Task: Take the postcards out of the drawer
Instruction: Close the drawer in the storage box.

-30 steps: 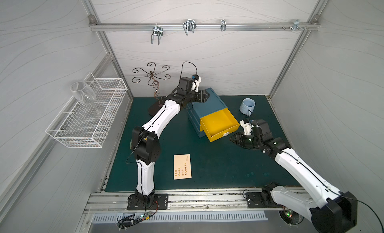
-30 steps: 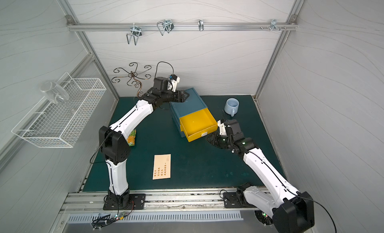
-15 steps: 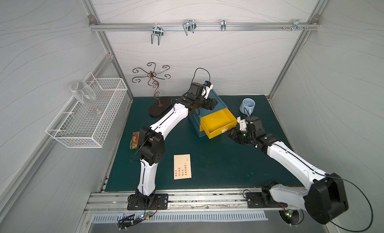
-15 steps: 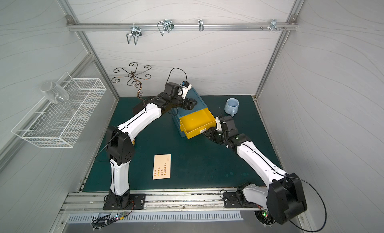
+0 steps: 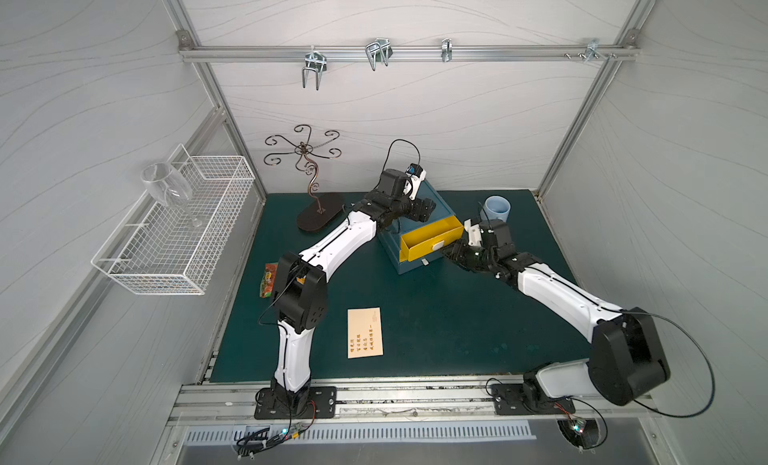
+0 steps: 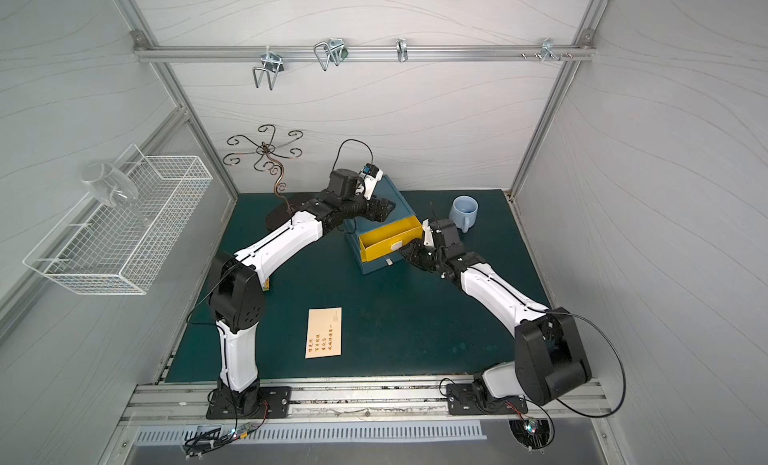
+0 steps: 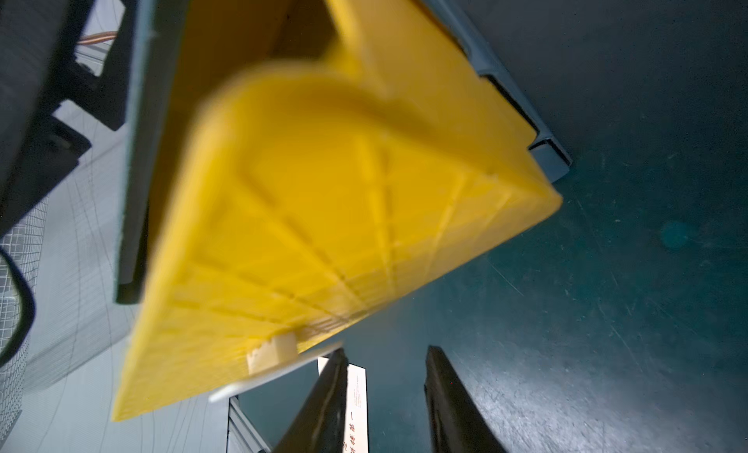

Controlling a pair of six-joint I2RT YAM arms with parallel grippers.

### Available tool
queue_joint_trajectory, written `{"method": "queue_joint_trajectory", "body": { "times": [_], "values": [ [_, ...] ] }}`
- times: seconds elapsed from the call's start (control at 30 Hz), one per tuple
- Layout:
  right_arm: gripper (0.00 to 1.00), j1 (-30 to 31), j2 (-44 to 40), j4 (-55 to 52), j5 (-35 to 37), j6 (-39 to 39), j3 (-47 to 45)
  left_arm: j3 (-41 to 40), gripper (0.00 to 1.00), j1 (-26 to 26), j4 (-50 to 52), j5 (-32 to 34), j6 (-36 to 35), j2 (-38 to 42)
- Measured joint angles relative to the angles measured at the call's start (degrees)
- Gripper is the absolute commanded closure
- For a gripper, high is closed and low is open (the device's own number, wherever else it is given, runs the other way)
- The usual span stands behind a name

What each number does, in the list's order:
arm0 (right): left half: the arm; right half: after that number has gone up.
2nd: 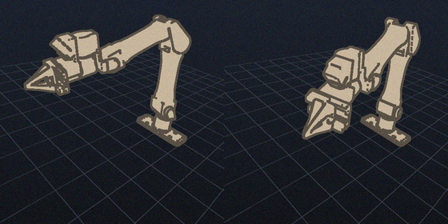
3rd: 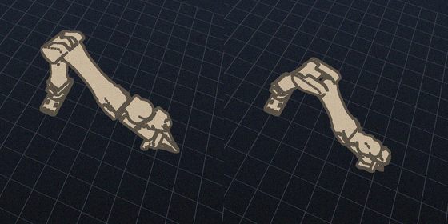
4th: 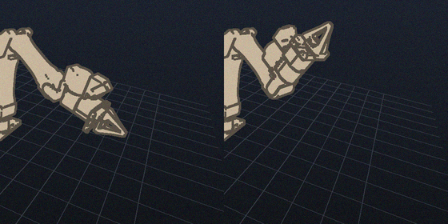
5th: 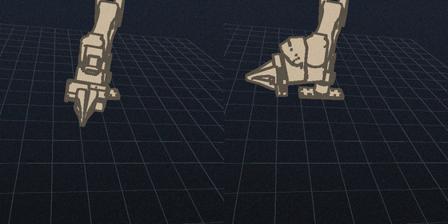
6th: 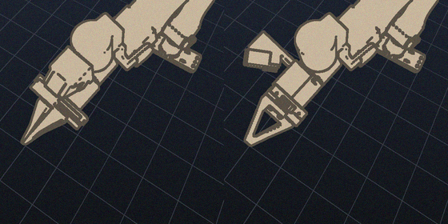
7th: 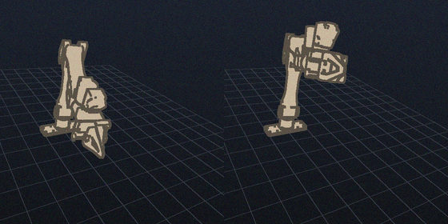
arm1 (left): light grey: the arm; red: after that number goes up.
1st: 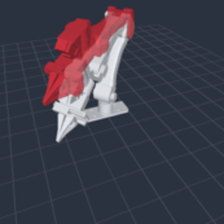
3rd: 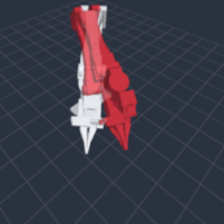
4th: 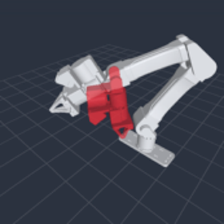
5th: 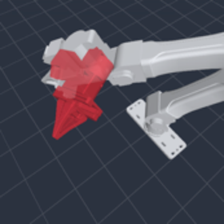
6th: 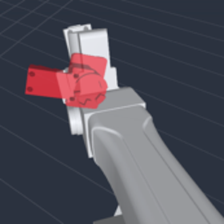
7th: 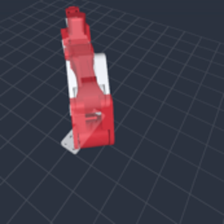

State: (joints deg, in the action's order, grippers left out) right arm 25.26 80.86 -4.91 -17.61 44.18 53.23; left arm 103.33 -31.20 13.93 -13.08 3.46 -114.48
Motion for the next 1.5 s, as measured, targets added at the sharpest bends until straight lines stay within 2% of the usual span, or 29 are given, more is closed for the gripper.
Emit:
{"method": "queue_joint_trajectory", "body": {
  "times": [0.47,1.27,1.4,1.5],
  "values": [
    [0.67,-0.9,5.6,7.3,-1.8,3.9,1.4,-0.6,0.16,-0.1,-0.6,0.0,0.0,0.3],
    [0.67,-1.0,10.5,10.1,-2.6,6.5,5.0,-1.2,0.14,-0.1,-1.0,-0.2,0.3,0.7],
    [0.65,-1.4,10.4,10.0,-3.0,6.6,5.0,-1.2,0.14,-0.1,-1.0,-0.3,0.4,0.7],
    [0.58,-1.9,9.4,9.8,-3.3,6.9,4.5,-1.2,0.13,-0.1,-1.1,-0.4,0.4,0.7]
  ]
}}
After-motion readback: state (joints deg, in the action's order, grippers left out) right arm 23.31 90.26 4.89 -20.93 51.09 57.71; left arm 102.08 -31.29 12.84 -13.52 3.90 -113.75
